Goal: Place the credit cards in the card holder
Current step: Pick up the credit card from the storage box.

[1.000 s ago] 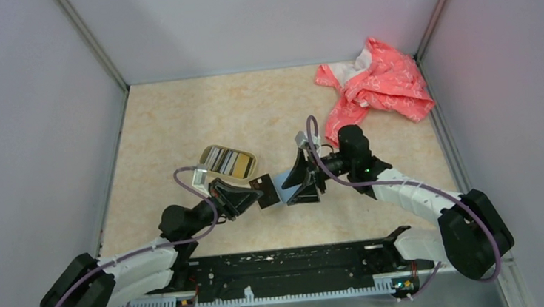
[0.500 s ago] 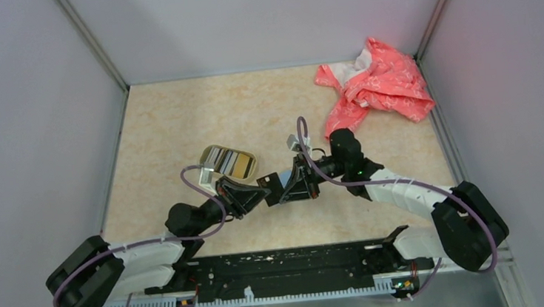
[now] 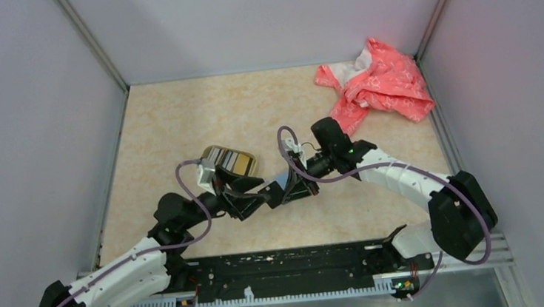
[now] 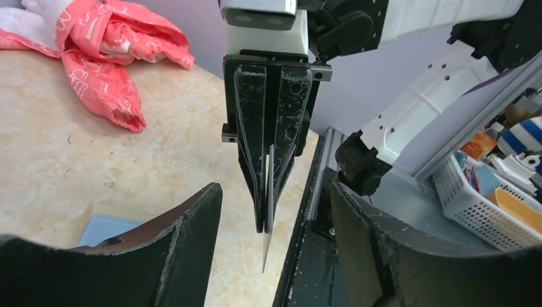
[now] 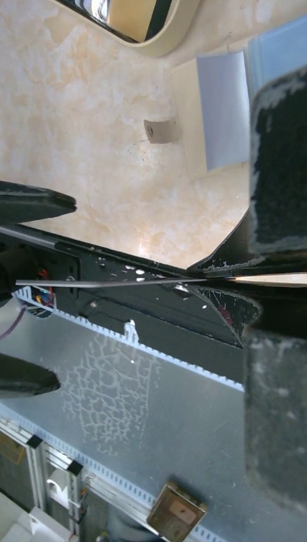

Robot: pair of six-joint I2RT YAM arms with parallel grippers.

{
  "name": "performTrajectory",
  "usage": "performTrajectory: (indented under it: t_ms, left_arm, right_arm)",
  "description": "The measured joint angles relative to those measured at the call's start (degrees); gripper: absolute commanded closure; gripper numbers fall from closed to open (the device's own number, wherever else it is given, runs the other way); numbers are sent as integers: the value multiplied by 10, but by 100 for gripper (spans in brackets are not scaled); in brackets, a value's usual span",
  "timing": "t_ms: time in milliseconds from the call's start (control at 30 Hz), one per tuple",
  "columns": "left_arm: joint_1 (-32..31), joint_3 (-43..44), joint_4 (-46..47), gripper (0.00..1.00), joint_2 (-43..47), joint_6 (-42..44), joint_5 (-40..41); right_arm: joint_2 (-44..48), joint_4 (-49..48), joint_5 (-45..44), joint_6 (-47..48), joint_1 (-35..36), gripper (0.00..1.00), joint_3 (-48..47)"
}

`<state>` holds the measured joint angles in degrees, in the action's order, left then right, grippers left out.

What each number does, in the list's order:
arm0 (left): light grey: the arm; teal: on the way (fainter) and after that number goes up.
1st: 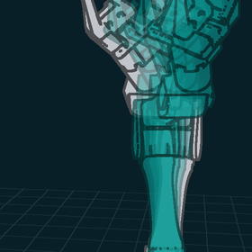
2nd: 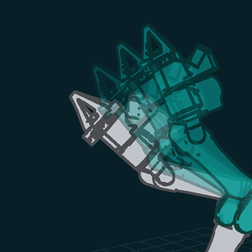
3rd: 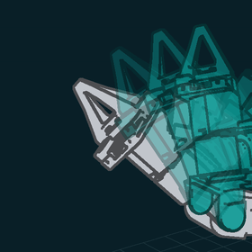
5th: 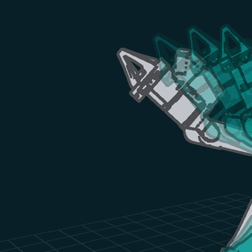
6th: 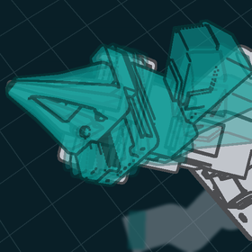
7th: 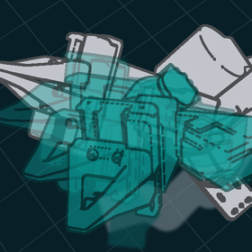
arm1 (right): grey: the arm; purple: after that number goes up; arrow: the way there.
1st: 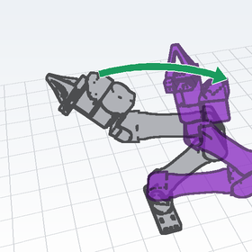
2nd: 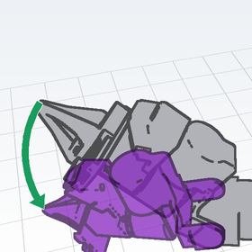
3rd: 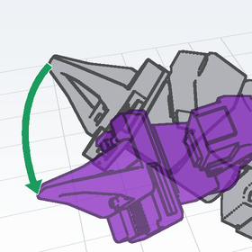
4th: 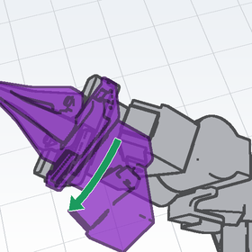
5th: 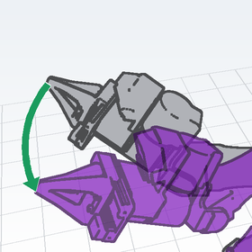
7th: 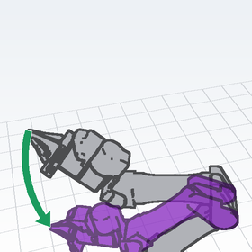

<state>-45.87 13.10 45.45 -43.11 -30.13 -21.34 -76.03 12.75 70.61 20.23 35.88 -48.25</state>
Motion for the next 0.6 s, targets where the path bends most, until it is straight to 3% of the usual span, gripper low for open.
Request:
performTrajectory:
  t_ms: [133,367,600]
  left_arm:
    - [0,42,-126,40,12,44,-13]
    - [0,85,-247,59,-47,84,-36]
    - [0,101,-279,60,-48,103,-58]
  right_arm:
    - [-22,100,2,93,2,100,-14]
    - [-28,175,-11,154,8,100,-14]
    - [-28,184,-21,172,8,100,-14]
